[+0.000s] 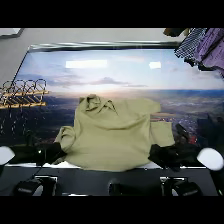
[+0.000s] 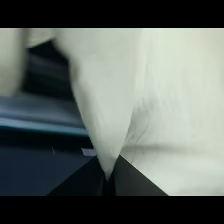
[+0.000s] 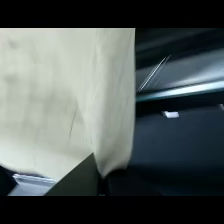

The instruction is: Fold the clothes and pants, and hang the long-sleeved shirts on hangers.

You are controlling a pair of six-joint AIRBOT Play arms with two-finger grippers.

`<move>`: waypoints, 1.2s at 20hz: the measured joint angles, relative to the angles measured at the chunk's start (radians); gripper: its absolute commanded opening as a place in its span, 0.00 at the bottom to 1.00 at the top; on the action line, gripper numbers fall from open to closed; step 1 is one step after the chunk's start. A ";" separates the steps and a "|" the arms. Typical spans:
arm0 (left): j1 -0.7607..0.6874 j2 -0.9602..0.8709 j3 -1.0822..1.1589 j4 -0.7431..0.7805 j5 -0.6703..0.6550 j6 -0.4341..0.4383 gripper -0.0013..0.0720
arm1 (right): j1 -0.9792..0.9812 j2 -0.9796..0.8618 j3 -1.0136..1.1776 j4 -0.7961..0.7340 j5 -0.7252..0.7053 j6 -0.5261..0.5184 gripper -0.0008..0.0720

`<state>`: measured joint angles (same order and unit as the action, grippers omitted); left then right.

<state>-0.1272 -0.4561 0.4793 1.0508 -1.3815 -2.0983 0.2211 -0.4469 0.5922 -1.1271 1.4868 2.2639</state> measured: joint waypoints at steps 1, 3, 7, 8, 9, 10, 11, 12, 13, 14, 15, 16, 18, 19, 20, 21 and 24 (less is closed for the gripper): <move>0.000 0.019 0.000 -0.020 -0.004 -0.017 0.04 | 0.000 0.016 0.006 -0.009 -0.003 0.034 0.04; 0.000 0.013 0.006 -0.072 0.032 -0.038 0.04 | 0.000 -0.008 0.037 -0.030 -0.059 0.091 0.04; 0.000 -0.175 0.094 -0.126 0.162 -0.004 0.04 | 0.000 -0.235 0.150 -0.075 -0.222 0.129 0.04; 0.000 -0.253 0.135 -0.134 0.193 0.016 0.04 | 0.000 -0.314 0.181 -0.075 -0.262 0.130 0.04; 0.000 -0.333 0.179 -0.138 0.220 0.033 0.04 | 0.000 -0.394 0.207 -0.071 -0.306 0.130 0.04; 0.000 -0.425 0.233 -0.143 0.241 0.052 0.04 | 0.000 -0.466 0.227 -0.060 -0.347 0.132 0.04; 0.000 -0.521 0.291 -0.145 0.261 0.074 0.04 | 0.000 -0.537 0.243 -0.045 -0.394 0.132 0.04; 0.000 -0.608 0.345 -0.147 0.268 0.090 0.04 | 0.000 -0.596 0.254 -0.035 -0.436 0.132 0.04; 0.000 -0.694 0.401 -0.150 0.278 0.106 0.04 | 0.000 -0.652 0.262 -0.027 -0.484 0.132 0.04; 0.000 -0.780 0.459 -0.151 0.282 0.122 0.04 | 0.000 -0.695 0.268 -0.021 -0.527 0.132 0.05; 0.000 -0.858 0.512 -0.151 0.284 0.130 0.04 | 0.000 -0.732 0.272 -0.019 -0.568 0.132 0.11; 0.000 -0.921 0.556 -0.151 0.286 0.142 0.05 | 0.000 -0.763 0.275 -0.017 -0.612 0.131 0.15; 0.002 -1.020 0.632 -0.151 0.286 0.163 0.26 | -0.010 -0.800 0.281 -0.016 -0.680 0.128 0.46; 0.005 -1.050 0.661 -0.151 0.286 0.170 0.40 | -0.027 -0.810 0.291 -0.017 -0.695 0.118 0.56; 0.011 -1.071 0.687 -0.146 0.286 0.178 0.54 | -0.051 -0.815 0.308 -0.017 -0.694 0.089 0.61; 0.019 -1.081 0.708 -0.135 0.285 0.193 0.64 | -0.082 -0.817 0.335 -0.018 -0.673 0.033 0.61; 0.038 -1.057 0.744 -0.063 0.244 0.240 0.73 | -0.140 -0.790 0.422 -0.047 -0.541 -0.205 0.61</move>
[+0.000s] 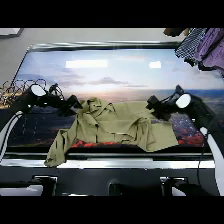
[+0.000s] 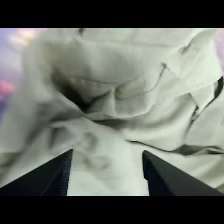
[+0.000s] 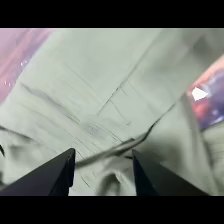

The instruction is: Fold the clothes and pants, and hang the long-sleeved shirts on hangers.

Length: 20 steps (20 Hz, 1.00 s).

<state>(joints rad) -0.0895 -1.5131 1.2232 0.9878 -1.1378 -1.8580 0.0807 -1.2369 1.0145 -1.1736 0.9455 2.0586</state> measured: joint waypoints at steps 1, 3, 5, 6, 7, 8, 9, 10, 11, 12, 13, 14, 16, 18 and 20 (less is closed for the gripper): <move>0.002 0.022 0.005 0.045 -0.019 0.016 0.73 | 0.006 0.021 0.017 -0.020 0.059 -0.081 0.62; -0.001 0.074 -0.005 0.132 -0.048 0.034 0.73 | 0.061 0.066 0.028 -0.090 0.140 -0.205 0.73; -0.011 0.142 -0.047 0.205 -0.058 0.053 0.73 | 0.154 0.099 0.016 -0.167 0.187 -0.291 0.74; -0.016 0.173 -0.076 0.228 -0.055 0.061 0.73 | 0.209 0.109 0.001 -0.208 0.196 -0.328 0.74; -0.020 0.207 -0.110 0.247 -0.047 0.066 0.73 | 0.260 0.116 -0.020 -0.243 0.195 -0.357 0.74; -0.024 0.234 -0.143 0.261 -0.037 0.069 0.73 | 0.313 0.122 -0.045 -0.272 0.184 -0.383 0.74; -0.027 0.260 -0.175 0.273 -0.031 0.071 0.73 | 0.357 0.125 -0.070 -0.296 0.169 -0.404 0.74; -0.029 0.279 -0.203 0.282 -0.024 0.075 0.73 | 0.400 0.128 -0.096 -0.316 0.150 -0.418 0.74; -0.030 0.292 -0.222 0.288 -0.021 0.076 0.73 | 0.434 0.129 -0.118 -0.333 0.132 -0.429 0.74; -0.031 0.302 -0.236 0.291 -0.020 0.077 0.73 | 0.462 0.129 -0.138 -0.345 0.113 -0.438 0.74; -0.032 0.309 -0.248 0.295 -0.017 0.079 0.73 | 0.485 0.126 -0.156 -0.354 0.092 -0.446 0.74; -0.032 0.314 -0.255 0.298 -0.014 0.079 0.73 | 0.501 0.118 -0.172 -0.365 0.074 -0.454 0.74; -0.032 0.321 -0.265 0.302 -0.013 0.079 0.73 | 0.520 0.094 -0.191 -0.380 0.043 -0.473 0.74; -0.032 0.324 -0.271 0.303 -0.012 0.078 0.73 | 0.529 0.067 -0.201 -0.382 0.014 -0.502 0.74; -0.032 0.325 -0.274 0.305 -0.011 0.078 0.73 | 0.534 0.039 -0.206 -0.383 -0.018 -0.525 0.71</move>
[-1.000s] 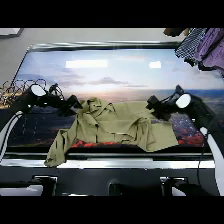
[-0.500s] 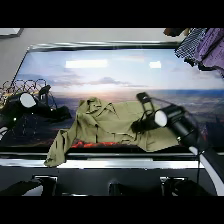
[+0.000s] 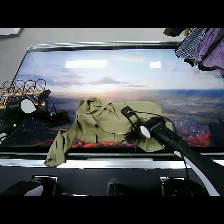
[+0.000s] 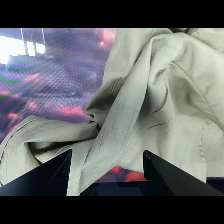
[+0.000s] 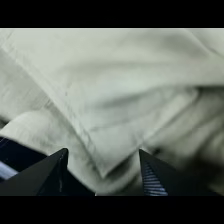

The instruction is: Fold the clothes and pants, and hang the long-sleeved shirts on hangers.

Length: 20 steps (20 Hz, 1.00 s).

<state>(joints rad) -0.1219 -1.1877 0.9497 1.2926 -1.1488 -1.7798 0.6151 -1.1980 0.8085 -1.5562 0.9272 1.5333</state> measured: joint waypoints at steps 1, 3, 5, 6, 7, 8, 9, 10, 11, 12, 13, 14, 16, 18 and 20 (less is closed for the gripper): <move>0.000 0.000 -0.001 0.000 0.000 0.000 0.73 | 0.001 -0.013 -0.002 0.000 -0.018 -0.006 0.50; 0.000 0.000 -0.002 0.001 0.000 0.000 0.73 | 0.003 -0.038 -0.003 -0.012 -0.062 0.007 0.10; 0.000 0.000 -0.002 0.000 0.000 0.000 0.95 | 0.004 -0.051 0.000 -0.030 -0.102 0.055 0.04; -0.002 0.001 -0.002 0.000 0.000 0.000 0.98 | 0.005 -0.055 0.010 -0.038 -0.113 0.083 0.04; -0.005 0.002 -0.002 0.000 0.001 0.000 0.98 | 0.005 -0.056 0.023 -0.045 -0.114 0.117 0.04; -0.015 0.002 -0.002 0.000 0.001 0.009 0.97 | 0.005 -0.055 0.041 -0.048 -0.105 0.157 0.04; -0.034 0.003 -0.002 -0.002 0.000 0.024 0.97 | 0.005 -0.051 0.058 -0.052 -0.084 0.196 0.04; -0.063 0.003 -0.002 -0.003 0.001 0.042 0.97 | 0.005 -0.047 0.077 -0.052 -0.056 0.238 0.04; -0.097 0.003 -0.002 -0.003 0.004 0.056 0.97 | 0.005 -0.044 0.093 -0.052 -0.028 0.275 0.04; -0.139 0.003 -0.002 0.002 0.017 0.068 0.97 | 0.005 -0.042 0.107 -0.048 0.005 0.309 0.04; -0.182 0.002 -0.002 0.010 0.036 0.071 0.97 | 0.005 -0.040 0.117 -0.037 0.031 0.339 0.04; -0.227 -0.001 -0.002 0.019 0.064 0.071 0.97 | 0.005 -0.039 0.124 -0.021 0.053 0.359 0.04; -0.306 -0.012 -0.002 0.031 0.127 0.051 0.97 | 0.005 -0.038 0.132 0.013 0.077 0.391 0.04; -0.362 -0.033 -0.002 0.045 0.186 0.023 0.97 | 0.005 -0.037 0.137 0.040 0.092 0.415 0.04; -0.394 -0.061 -0.002 0.056 0.229 -0.008 0.97 | 0.005 -0.037 0.139 0.058 0.102 0.434 0.04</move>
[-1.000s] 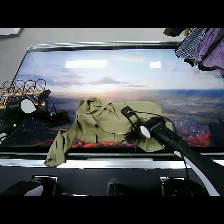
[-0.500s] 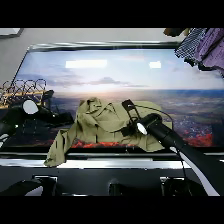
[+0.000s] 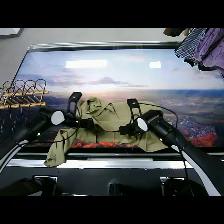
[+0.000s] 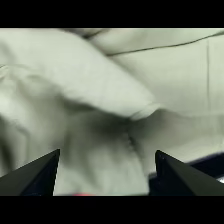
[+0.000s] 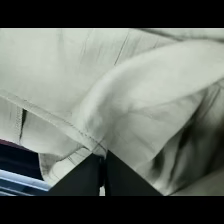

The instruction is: Fold the clothes and pants, and hang the long-sleeved shirts on hangers.

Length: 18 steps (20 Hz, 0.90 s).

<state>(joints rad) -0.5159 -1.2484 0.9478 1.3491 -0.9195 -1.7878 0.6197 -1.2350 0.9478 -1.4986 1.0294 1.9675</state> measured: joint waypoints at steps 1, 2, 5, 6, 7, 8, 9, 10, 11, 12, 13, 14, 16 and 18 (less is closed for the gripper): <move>-0.010 -0.015 0.000 0.006 0.017 -0.008 0.97 | 0.000 0.000 0.001 0.006 0.003 0.008 0.04; -0.016 -0.027 0.000 0.009 0.032 -0.015 0.97 | 0.000 0.000 0.001 0.011 0.007 0.018 0.04; -0.028 -0.061 0.000 0.013 0.066 -0.027 0.94 | 0.000 0.000 0.002 0.019 0.011 0.040 0.04; -0.030 -0.072 0.000 0.014 0.076 -0.030 0.94 | 0.000 0.000 0.002 0.019 0.010 0.049 0.04; -0.031 -0.081 0.000 0.014 0.087 -0.031 0.94 | 0.000 0.000 0.002 0.022 0.008 0.059 0.04; -0.032 -0.090 0.000 0.015 0.097 -0.034 0.94 | 0.000 0.000 0.002 0.022 0.005 0.069 0.04; -0.032 -0.099 0.003 0.015 0.110 -0.034 0.93 | 0.000 0.001 0.004 0.023 0.002 0.081 0.04; -0.033 -0.109 0.008 0.016 0.121 -0.036 0.92 | 0.000 0.002 0.008 0.023 -0.001 0.092 0.04; -0.033 -0.122 0.013 0.022 0.129 -0.037 0.82 | 0.000 0.003 0.014 0.023 -0.003 0.100 0.04; -0.033 -0.135 0.017 0.025 0.131 -0.037 0.58 | 0.000 0.003 0.023 0.023 -0.008 0.105 0.04; -0.033 -0.147 0.022 0.031 0.136 -0.037 0.35 | 0.000 0.004 0.032 0.022 -0.008 0.112 0.04; -0.033 -0.158 0.026 0.036 0.136 -0.037 0.19 | 0.000 0.004 0.043 0.022 -0.010 0.115 0.04; -0.030 -0.172 0.033 0.039 0.138 -0.037 0.05 | 0.000 0.004 0.066 0.017 -0.014 0.119 0.04; -0.026 -0.179 0.046 0.042 0.140 -0.038 0.05 | 0.000 0.004 0.084 0.014 -0.015 0.122 0.04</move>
<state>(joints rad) -0.5423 -1.4273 0.9936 1.3911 -0.7799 -1.8256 0.6197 -1.2308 1.0317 -1.4849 1.0145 2.0899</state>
